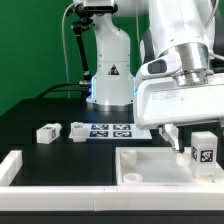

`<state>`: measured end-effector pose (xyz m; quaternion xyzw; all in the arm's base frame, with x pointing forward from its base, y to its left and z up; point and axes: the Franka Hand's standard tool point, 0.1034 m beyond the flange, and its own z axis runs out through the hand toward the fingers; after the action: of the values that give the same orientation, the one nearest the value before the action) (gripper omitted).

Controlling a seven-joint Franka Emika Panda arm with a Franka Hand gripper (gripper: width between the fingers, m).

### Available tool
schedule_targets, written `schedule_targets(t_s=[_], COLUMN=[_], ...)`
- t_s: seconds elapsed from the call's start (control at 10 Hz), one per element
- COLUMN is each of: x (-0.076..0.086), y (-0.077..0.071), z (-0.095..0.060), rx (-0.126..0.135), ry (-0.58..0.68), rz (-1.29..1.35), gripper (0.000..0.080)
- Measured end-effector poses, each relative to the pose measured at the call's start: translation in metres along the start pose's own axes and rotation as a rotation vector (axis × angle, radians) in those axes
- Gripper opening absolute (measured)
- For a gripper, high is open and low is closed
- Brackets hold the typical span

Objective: Assemble square table

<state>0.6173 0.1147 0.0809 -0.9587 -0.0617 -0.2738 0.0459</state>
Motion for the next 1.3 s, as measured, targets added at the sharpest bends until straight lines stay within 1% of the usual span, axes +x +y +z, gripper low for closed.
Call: schedule_targets(t_s=[0.1, 0.2, 0.3, 0.4, 0.5, 0.6, 0.7, 0.8, 0.9, 1.0, 1.1, 1.2, 1.3], x=[0.009, 0.015, 0.02, 0.017, 0.012, 0.017, 0.017, 0.012, 0.017, 0.013, 0.016, 0.014, 0.014], y=[0.003, 0.007, 0.011, 0.011, 0.005, 0.0, -0.002, -0.003, -0.004, -0.006, -0.006, -0.006, -0.007], z=[-0.007, -0.008, -0.008, -0.005, -0.001, 0.001, 0.004, 0.004, 0.009, 0.01, 0.011, 0.012, 0.012], rx=[0.0, 0.002, 0.0, 0.005, 0.026, 0.038, 0.047, 0.06, 0.07, 0.078, 0.076, 0.074, 0.055], ry=[-0.028, -0.074, -0.072, -0.112, -0.239, -0.302, -0.356, -0.45, -0.511, -0.582, -0.571, -0.574, -0.577], rz=[-0.001, -0.003, -0.003, 0.003, 0.013, 0.024, 0.029, 0.032, 0.036, 0.041, 0.051, 0.06, 0.126], gripper=[0.0649, 0.0649, 0.0649, 0.0649, 0.0649, 0.0649, 0.0649, 0.0649, 0.0649, 0.0649, 0.0649, 0.0544, 0.0405])
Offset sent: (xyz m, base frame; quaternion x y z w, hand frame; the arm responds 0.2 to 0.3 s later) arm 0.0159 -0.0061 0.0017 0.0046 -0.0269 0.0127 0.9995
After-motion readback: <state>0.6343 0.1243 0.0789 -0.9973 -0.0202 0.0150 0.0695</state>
